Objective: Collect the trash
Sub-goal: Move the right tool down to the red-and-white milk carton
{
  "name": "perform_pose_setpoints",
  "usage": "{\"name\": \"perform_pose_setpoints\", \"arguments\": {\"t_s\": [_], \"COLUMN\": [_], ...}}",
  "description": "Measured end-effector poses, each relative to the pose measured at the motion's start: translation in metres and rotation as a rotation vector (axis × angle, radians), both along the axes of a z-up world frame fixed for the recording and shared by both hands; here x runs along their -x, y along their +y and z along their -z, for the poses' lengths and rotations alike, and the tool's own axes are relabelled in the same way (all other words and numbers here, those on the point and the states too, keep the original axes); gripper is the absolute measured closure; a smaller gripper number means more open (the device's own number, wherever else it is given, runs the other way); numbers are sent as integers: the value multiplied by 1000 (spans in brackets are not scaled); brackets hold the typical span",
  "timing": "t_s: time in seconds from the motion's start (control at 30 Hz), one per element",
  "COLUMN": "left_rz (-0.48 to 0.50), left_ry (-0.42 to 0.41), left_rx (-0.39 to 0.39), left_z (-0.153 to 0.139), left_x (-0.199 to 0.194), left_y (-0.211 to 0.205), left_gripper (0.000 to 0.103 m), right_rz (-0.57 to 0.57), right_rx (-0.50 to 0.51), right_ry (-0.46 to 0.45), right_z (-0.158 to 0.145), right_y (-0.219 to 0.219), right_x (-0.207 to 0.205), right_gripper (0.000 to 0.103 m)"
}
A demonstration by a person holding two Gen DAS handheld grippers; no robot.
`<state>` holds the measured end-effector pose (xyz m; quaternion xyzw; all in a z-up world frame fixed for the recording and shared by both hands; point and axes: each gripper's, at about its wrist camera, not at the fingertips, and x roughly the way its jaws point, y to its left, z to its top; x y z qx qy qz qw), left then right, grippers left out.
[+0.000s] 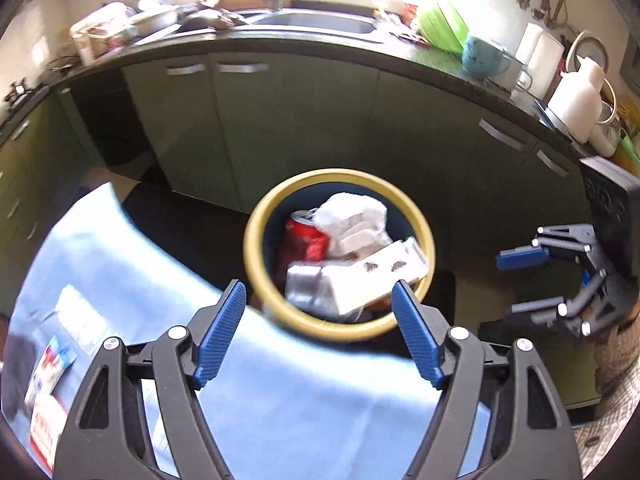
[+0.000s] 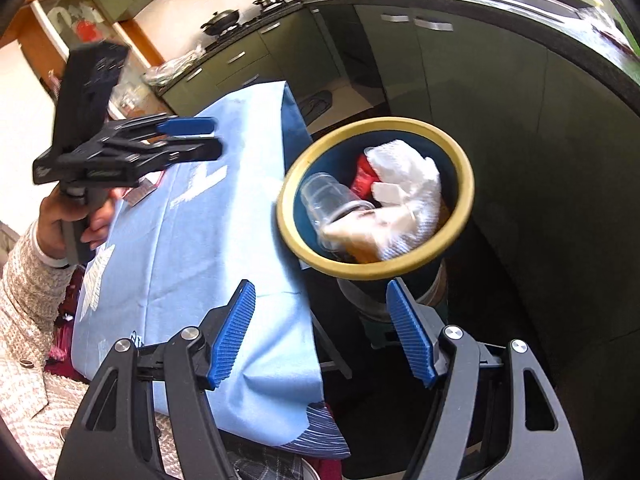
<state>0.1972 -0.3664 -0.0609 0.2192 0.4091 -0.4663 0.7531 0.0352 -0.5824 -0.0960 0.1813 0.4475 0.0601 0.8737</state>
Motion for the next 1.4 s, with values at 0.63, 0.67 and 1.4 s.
{"name": "perform_pose_setpoints", "arguments": {"t_s": [0.63, 0.67, 1.4], "left_rz": [-596, -609, -680], "left_ry": [-140, -136, -88], "left_rx": [124, 129, 147], "left_z": [10, 12, 24], "left_x": [53, 54, 60], "left_y": [330, 337, 378], "left_gripper": [13, 13, 12], "right_rz": [-555, -583, -1202], "right_rx": [305, 310, 546], "right_ry": [-93, -99, -3], "right_z": [-45, -44, 5], "right_y": [252, 264, 436], "right_x": [-220, -234, -351], "right_gripper": [35, 35, 35]}}
